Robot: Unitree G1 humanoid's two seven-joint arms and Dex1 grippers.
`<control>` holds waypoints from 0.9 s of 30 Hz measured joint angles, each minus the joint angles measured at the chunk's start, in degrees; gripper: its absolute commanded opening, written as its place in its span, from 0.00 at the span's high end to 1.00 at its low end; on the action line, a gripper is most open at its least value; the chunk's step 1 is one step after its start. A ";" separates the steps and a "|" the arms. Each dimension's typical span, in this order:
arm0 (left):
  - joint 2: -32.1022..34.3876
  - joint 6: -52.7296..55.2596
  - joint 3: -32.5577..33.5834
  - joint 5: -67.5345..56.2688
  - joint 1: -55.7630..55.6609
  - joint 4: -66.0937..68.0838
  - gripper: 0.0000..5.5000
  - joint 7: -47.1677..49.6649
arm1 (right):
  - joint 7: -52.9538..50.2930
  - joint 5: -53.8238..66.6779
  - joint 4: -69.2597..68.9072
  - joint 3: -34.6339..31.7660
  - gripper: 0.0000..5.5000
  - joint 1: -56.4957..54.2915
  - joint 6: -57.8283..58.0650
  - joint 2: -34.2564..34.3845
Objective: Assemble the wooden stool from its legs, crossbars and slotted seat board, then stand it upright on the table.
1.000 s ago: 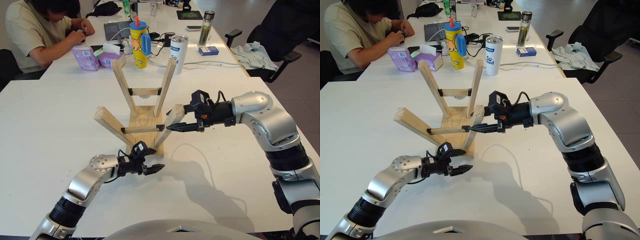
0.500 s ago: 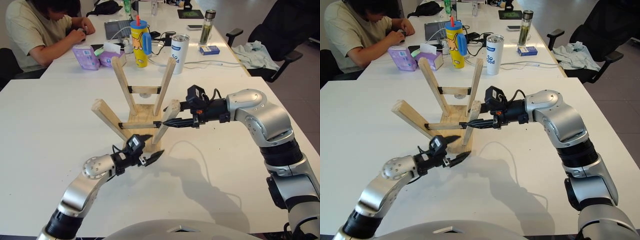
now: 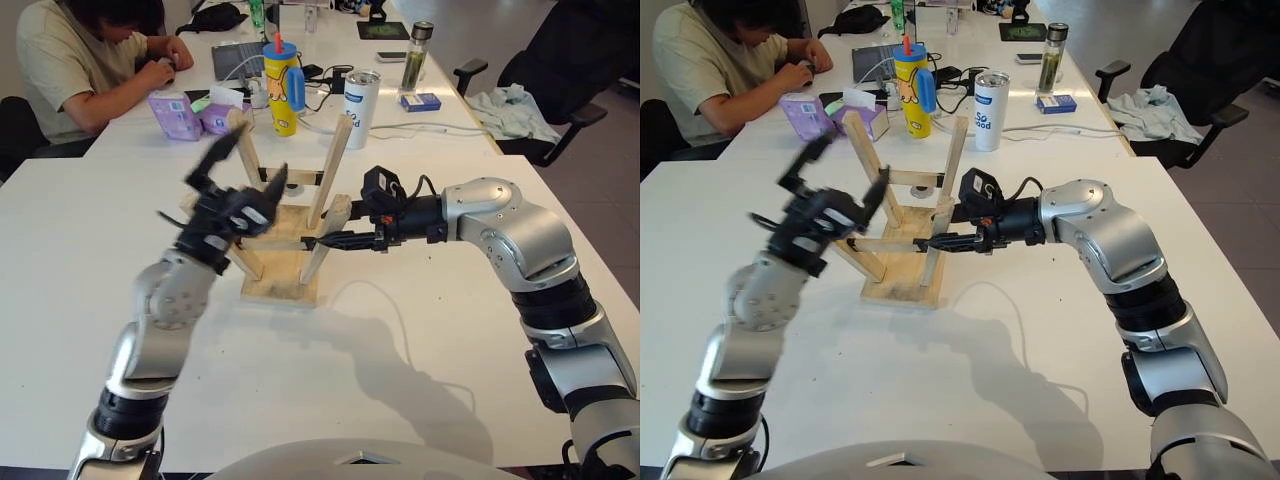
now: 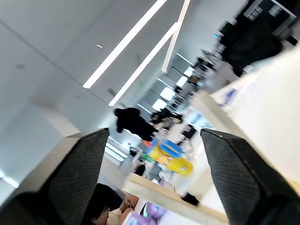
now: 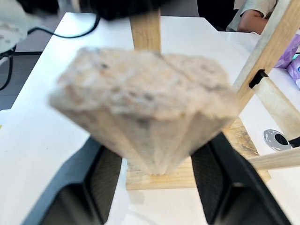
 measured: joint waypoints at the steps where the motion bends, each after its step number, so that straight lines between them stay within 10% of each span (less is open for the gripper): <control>1: 0.50 -0.77 -1.28 2.90 0.33 0.47 0.34 0.29 | 0.06 -0.11 0.43 0.13 0.63 -0.25 -0.01 0.12; 6: 1.30 -0.94 -2.63 4.70 0.36 1.81 0.34 0.17 | -0.09 -0.98 2.97 1.54 0.63 -0.83 -0.01 0.64; 19: -11.57 9.41 26.26 -22.22 -12.48 -9.24 0.34 6.34 | -0.60 -3.00 5.03 0.15 0.63 3.33 -14.86 2.82; 27: -10.86 12.05 31.19 -25.53 -8.33 -9.39 0.34 7.60 | -2.00 -5.83 10.59 -1.38 0.63 2.56 -22.45 3.37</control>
